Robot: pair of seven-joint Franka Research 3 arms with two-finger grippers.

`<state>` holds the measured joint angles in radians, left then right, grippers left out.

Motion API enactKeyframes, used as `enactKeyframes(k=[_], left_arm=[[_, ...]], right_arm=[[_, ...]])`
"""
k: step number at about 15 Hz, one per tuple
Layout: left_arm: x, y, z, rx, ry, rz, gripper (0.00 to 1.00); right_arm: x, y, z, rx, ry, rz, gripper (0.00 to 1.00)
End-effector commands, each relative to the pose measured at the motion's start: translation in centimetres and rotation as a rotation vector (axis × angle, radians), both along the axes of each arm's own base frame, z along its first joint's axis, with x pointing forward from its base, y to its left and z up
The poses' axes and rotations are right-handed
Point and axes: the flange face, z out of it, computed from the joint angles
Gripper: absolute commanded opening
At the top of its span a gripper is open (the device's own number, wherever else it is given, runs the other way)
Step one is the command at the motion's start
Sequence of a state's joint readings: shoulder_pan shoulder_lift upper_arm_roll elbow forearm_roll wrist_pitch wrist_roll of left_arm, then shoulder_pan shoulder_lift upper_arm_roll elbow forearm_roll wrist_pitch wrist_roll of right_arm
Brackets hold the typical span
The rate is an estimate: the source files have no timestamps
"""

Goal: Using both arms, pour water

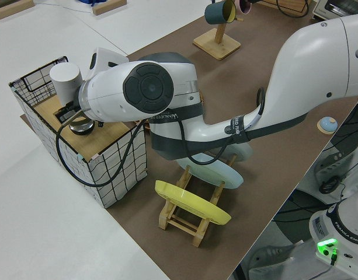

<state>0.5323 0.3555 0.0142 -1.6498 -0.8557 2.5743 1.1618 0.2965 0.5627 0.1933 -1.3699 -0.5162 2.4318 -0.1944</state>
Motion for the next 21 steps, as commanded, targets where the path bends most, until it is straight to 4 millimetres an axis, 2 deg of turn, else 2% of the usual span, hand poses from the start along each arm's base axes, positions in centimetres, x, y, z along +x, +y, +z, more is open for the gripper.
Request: enactKeyframes(k=[1,11,17,21], left_arm=[[0.4,0.3,0.2,0.001,-0.024,0.004,0.0],[0.5,0.2,0.5,0.003,-0.027,0.003,0.0],[0.4,0.3,0.7,0.0,-0.029,0.009,0.0],[0.3,0.4,0.8,0.005,-0.028,0.009,0.0]], right_arm=[[0.6,-0.2,-0.1,-0.005,-0.019,0.014,0.41],[0.8,-0.5,-0.1,0.007,-0.016,-0.002,0.332],[1.1,-1.2,-0.3,0.015,-0.01,-0.017,0.203],[1.1,-1.2,-0.3,0.027,-0.009,-0.035,0.199]])
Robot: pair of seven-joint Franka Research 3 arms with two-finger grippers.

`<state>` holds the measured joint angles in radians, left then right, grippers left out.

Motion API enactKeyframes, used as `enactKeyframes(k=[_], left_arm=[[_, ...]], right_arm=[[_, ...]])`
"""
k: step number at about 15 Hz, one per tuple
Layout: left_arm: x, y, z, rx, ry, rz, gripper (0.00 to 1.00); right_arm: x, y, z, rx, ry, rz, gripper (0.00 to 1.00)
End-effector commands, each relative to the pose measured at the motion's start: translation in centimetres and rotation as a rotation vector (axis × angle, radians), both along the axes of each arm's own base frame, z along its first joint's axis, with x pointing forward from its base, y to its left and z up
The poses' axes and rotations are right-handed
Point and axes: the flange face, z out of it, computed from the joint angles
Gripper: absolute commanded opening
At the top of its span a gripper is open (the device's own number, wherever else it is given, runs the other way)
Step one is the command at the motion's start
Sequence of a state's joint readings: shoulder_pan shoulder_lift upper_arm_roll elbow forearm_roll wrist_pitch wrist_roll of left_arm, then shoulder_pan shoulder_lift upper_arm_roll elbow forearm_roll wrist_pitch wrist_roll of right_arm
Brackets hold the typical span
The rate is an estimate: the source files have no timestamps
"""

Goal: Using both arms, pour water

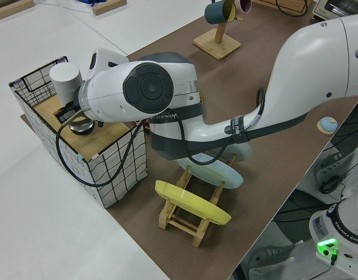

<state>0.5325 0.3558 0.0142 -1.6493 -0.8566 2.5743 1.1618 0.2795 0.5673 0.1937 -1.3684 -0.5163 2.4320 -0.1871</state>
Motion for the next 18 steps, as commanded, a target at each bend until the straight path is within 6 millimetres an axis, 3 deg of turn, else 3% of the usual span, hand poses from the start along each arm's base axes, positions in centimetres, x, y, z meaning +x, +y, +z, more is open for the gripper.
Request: enactKeyframes(k=[1,9,18], left_arm=[[0.3,0.4,0.8,0.006,-0.027,0.009,0.0],[0.2,0.4,1.2,0.01,-0.029,0.004,0.0],[0.4,0.6,3.5,0.039,-0.024,0.013,0.0]], right_arm=[[0.5,0.0,-0.2,0.025,-0.01,-0.014,0.184],[0.5,0.1,-0.2,0.047,-0.007,-0.043,0.096],[0.4,0.2,-0.1,0.064,-0.006,-0.065,0.062]])
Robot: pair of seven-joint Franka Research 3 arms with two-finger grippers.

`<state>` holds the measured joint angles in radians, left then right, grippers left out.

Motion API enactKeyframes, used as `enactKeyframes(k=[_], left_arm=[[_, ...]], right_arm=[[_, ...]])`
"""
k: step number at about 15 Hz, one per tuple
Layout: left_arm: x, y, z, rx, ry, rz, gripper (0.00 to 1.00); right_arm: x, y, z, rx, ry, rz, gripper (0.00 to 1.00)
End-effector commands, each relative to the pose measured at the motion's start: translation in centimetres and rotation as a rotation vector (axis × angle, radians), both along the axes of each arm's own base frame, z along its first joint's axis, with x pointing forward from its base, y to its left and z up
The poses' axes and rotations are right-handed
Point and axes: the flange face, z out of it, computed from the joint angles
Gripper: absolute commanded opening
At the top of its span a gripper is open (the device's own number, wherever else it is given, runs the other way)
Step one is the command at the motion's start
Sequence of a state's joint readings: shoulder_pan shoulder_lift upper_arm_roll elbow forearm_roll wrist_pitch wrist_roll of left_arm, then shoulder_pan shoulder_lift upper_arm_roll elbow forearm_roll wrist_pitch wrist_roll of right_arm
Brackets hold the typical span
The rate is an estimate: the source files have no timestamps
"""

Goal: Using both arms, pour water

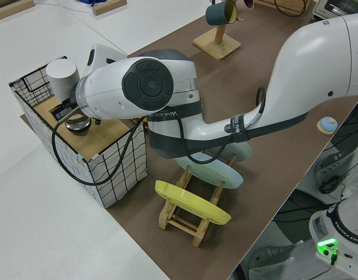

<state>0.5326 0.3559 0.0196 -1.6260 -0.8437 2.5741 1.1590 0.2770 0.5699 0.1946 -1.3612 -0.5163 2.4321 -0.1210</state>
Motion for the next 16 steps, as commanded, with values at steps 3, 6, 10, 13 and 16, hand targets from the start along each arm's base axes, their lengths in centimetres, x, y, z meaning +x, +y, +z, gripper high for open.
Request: enactKeyframes(k=[3,6,10,13,16], left_arm=[[0.5,-0.3,3.2,0.008,-0.007,0.028,0.0],[0.6,-0.8,4.4,-0.001,0.008,0.043,0.0],[0.9,-1.0,5.8,-0.012,0.031,0.033,0.0],[0.8,-1.1,6.6,-0.006,0.042,0.036,0.0],[0.7,-1.5,7.6,-0.001,0.042,0.042,0.0]], right_arm=[[0.3,0.2,-0.2,0.026,-0.004,-0.011,0.05],[0.2,0.1,-0.1,0.025,-0.001,-0.014,0.042],[0.4,-0.4,0.2,0.024,-0.003,-0.022,0.021],[0.6,-1.0,0.5,0.042,0.008,-0.039,0.019],[0.7,-1.6,0.6,0.055,0.014,-0.053,0.019]])
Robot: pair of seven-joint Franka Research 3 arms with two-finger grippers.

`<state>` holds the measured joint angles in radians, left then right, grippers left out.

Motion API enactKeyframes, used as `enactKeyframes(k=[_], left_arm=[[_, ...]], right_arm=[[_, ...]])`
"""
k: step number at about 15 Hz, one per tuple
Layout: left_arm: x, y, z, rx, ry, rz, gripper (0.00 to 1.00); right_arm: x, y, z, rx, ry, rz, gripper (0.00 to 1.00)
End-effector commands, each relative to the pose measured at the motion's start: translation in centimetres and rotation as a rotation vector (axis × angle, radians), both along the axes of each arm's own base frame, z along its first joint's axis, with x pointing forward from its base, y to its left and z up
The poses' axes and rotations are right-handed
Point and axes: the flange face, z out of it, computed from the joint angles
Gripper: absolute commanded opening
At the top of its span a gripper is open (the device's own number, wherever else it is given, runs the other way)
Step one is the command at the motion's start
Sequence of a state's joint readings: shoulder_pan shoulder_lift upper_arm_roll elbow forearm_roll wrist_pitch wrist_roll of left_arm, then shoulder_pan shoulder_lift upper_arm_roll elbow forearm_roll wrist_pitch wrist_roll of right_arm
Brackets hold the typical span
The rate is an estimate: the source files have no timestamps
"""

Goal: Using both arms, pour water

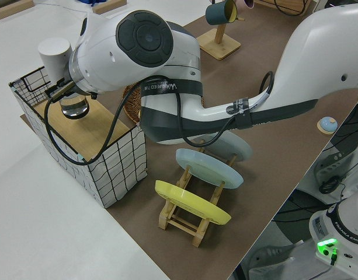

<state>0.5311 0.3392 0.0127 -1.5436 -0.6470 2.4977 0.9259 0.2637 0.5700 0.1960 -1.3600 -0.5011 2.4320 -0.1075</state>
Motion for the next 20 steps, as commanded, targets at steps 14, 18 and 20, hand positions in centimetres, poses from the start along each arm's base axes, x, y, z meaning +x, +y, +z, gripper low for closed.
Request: enactKeyframes(k=[14,18,20], left_arm=[[-1.6,-3.7,8.3,-0.011,0.046,0.06,0.0],[-1.4,-6.7,10.2,-0.009,0.09,0.085,0.0],[-1.1,-8.9,11.0,0.0,0.111,0.081,0.0]], right_arm=[[0.0,-2.1,1.8,0.038,0.031,-0.056,0.021],[0.0,-2.7,1.9,0.037,0.043,-0.068,0.019],[-0.1,-2.9,2.4,0.036,0.045,-0.072,0.019]])
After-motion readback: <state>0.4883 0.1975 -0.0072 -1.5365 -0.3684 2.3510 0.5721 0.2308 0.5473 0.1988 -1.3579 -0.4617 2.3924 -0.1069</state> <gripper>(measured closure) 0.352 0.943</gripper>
